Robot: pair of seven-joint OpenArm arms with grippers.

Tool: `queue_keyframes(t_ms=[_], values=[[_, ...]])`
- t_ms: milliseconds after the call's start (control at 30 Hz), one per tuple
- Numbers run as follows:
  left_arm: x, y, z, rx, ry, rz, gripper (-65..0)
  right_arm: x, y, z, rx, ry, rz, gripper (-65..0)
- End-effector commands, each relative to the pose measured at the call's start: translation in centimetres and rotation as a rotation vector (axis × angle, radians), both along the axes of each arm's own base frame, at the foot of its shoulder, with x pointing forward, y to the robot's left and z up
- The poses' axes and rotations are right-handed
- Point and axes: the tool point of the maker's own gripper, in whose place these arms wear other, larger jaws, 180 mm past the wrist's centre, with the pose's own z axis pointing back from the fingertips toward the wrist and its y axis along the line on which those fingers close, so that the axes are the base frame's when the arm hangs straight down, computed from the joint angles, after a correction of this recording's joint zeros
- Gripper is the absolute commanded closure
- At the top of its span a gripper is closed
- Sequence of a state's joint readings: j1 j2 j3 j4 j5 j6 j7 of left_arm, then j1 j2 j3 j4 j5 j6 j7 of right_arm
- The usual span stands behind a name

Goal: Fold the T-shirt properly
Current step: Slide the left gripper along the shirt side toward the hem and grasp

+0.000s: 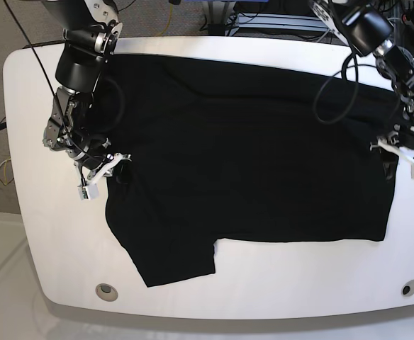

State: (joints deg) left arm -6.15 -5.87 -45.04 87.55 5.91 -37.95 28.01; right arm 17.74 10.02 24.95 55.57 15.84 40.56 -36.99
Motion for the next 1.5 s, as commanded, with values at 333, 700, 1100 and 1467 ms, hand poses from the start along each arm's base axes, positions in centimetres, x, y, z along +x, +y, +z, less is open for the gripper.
queue_keyframes(t_ms=[333, 700, 1100, 1467], values=[[6.9, 5.2, 0.5, -0.296, -0.040, 0.124, -39.2, 2.9, -2.5, 3.3, -0.019, -0.144, -0.064, 0.0], [11.4, 5.4, 1.9, -0.377, -0.061, 0.090, -38.9, 2.9, -2.0, 3.4, -0.015, -0.146, -0.057, 0.0], [16.0, 3.0, 3.2, -0.358, -0.105, 0.002, -38.5, 2.3, -1.8, 2.9, -0.042, -0.113, -0.030, 0.0], [16.8, 0.6, 0.8, -0.395, -0.054, -0.003, -38.8, 1.9, -1.8, 2.6, -0.051, -0.102, -0.025, 0.0]])
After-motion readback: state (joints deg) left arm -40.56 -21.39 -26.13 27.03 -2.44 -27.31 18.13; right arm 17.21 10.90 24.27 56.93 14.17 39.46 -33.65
